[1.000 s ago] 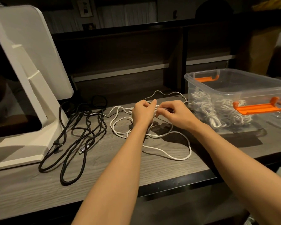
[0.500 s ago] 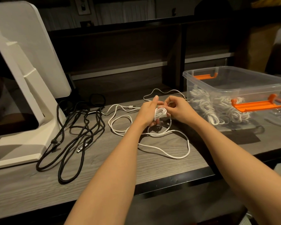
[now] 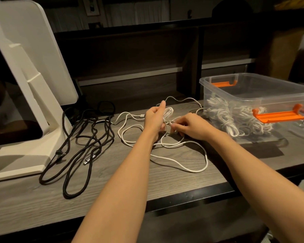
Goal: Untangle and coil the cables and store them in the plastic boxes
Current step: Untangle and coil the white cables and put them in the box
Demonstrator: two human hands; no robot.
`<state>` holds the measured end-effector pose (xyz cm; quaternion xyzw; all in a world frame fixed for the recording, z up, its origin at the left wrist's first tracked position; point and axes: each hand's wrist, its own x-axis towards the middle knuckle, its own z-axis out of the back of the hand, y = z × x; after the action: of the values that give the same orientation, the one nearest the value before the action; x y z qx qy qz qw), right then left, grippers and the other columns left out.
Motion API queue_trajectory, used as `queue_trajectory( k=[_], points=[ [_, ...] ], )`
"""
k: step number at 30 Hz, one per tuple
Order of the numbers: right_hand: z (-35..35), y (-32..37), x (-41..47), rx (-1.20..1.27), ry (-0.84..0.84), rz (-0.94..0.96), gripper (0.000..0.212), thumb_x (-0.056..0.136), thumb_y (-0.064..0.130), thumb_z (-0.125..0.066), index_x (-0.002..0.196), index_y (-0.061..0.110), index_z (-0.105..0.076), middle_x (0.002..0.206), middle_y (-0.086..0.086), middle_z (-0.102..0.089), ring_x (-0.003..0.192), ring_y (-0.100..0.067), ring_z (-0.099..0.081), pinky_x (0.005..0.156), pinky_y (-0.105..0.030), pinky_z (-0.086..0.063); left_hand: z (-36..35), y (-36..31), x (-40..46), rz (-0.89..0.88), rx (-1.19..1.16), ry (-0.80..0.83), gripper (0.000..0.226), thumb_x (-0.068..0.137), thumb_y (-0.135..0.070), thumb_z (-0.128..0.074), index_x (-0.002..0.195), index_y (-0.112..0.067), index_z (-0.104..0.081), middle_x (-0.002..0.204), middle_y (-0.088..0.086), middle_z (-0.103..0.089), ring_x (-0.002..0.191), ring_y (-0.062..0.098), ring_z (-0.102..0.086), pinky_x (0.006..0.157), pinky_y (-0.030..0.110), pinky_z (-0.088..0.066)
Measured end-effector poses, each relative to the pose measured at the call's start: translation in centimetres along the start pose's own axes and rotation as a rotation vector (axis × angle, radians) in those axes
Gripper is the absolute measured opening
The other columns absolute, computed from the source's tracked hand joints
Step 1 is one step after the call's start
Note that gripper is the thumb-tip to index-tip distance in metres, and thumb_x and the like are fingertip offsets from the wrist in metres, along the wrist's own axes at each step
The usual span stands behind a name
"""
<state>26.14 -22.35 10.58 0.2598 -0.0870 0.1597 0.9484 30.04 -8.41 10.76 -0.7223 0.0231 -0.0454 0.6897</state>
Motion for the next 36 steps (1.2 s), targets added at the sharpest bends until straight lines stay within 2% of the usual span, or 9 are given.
queue_trajectory(
  k=[6, 10, 13, 16, 21, 24, 28, 33, 36],
  points=[
    [-0.3, 1.8, -0.5, 0.111, -0.077, 0.127, 0.043, 0.097, 0.034, -0.052, 0.054, 0.024, -0.052, 0.051, 0.007, -0.047, 0.048, -0.005, -0.042, 0.056, -0.026, -0.038, -0.3, 0.4, 0.3, -0.182, 0.341, -0.147, 0.031, 0.105, -0.038, -0.034, 0.093, -0.015, -0.051, 0.08, -0.004, -0.053, 0.071, 0.009, -0.051, 0.059, 0.023, -0.039],
    [-0.3, 2.1, -0.7, 0.16, -0.138, 0.116, 0.038, 0.095, 0.023, -0.051, 0.058, 0.02, -0.049, 0.053, 0.008, -0.043, 0.051, -0.005, -0.04, 0.058, -0.025, -0.035, -0.2, 0.9, 0.3, -0.267, 0.519, -0.163, 0.021, 0.103, -0.031, -0.044, 0.094, -0.014, -0.053, 0.076, -0.003, -0.052, 0.069, 0.011, -0.051, 0.055, 0.023, -0.038],
    [-0.2, 1.7, -0.8, 0.192, -0.2, 0.117, 0.032, 0.094, 0.019, -0.049, 0.062, 0.021, -0.052, 0.056, 0.007, -0.047, 0.055, -0.007, -0.043, 0.06, -0.03, -0.037, -0.1, 0.9, 0.3, -0.337, 0.566, -0.07, 0.017, 0.101, -0.029, -0.049, 0.097, -0.016, -0.058, 0.079, -0.002, -0.058, 0.075, 0.013, -0.056, 0.067, 0.03, -0.047],
    [0.2, 0.9, -0.6, 0.22, -0.266, 0.124, 0.024, 0.097, 0.026, -0.051, 0.076, 0.03, -0.061, 0.067, 0.013, -0.058, 0.062, 0.0, -0.053, 0.061, -0.015, -0.041, -0.4, 0.7, 0.0, -0.345, 0.561, 0.069, 0.017, 0.102, -0.023, -0.047, 0.101, -0.016, -0.063, 0.085, -0.002, -0.062, 0.08, 0.009, -0.059, 0.071, 0.026, -0.048],
    [0.3, -0.2, 0.1, 0.311, -0.38, -0.042, 0.018, 0.086, 0.031, -0.068, 0.079, 0.014, -0.067, 0.067, 0.004, -0.059, 0.058, -0.003, -0.05, 0.053, -0.009, -0.038, -0.7, 0.5, -0.1, -0.288, 0.468, 0.139, 0.03, 0.104, -0.02, -0.04, 0.108, -0.008, -0.067, 0.072, -0.002, -0.058, 0.063, 0.007, -0.052, 0.054, 0.021, -0.041],
    [0.3, -0.4, 0.0, 0.46, -0.23, -0.19, 0.021, 0.09, 0.03, -0.063, 0.077, 0.013, -0.066, 0.064, 0.0, -0.059, 0.054, -0.006, -0.048, 0.051, -0.012, -0.038, -0.7, 0.2, -0.1, -0.156, 0.277, 0.138, 0.035, 0.106, -0.03, -0.035, 0.114, -0.007, -0.061, 0.07, 0.003, -0.052, 0.051, 0.009, -0.046, 0.038, 0.016, -0.035],
    [0.5, -0.1, -0.2, 0.381, -0.043, -0.152, 0.017, 0.097, 0.022, -0.053, 0.091, 0.021, -0.068, 0.072, 0.002, -0.061, 0.052, 0.002, -0.05, 0.052, -0.009, -0.037, -0.6, -0.2, -0.3, -0.091, 0.103, 0.092, 0.038, 0.102, -0.042, -0.041, 0.103, -0.009, -0.06, 0.07, 0.003, -0.057, 0.044, 0.004, -0.051, 0.038, 0.015, -0.035],
    [0.4, 0.7, -0.1, 0.233, 0.112, -0.048, 0.019, 0.097, 0.019, -0.053, 0.104, 0.015, -0.07, 0.085, 0.001, -0.068, 0.075, -0.004, -0.058, 0.075, -0.019, -0.043, -0.1, 0.5, 0.5, -0.167, 0.254, -0.142, 0.036, 0.098, -0.044, -0.049, 0.1, -0.01, -0.061, 0.078, 0.003, -0.059, 0.065, 0.01, -0.052, 0.056, 0.021, -0.041],
    [0.1, 1.2, -0.5, 0.185, 0.062, 0.057, 0.021, 0.098, 0.023, -0.05, 0.096, 0.017, -0.07, 0.065, 0.007, -0.061, 0.058, 0.002, -0.054, 0.063, -0.011, -0.043, 0.3, 0.7, 0.4, -0.279, 0.409, -0.219, 0.029, 0.1, -0.04, -0.049, 0.094, -0.013, -0.056, 0.073, -0.004, -0.053, 0.066, 0.009, -0.05, 0.056, 0.021, -0.038]
  ],
)
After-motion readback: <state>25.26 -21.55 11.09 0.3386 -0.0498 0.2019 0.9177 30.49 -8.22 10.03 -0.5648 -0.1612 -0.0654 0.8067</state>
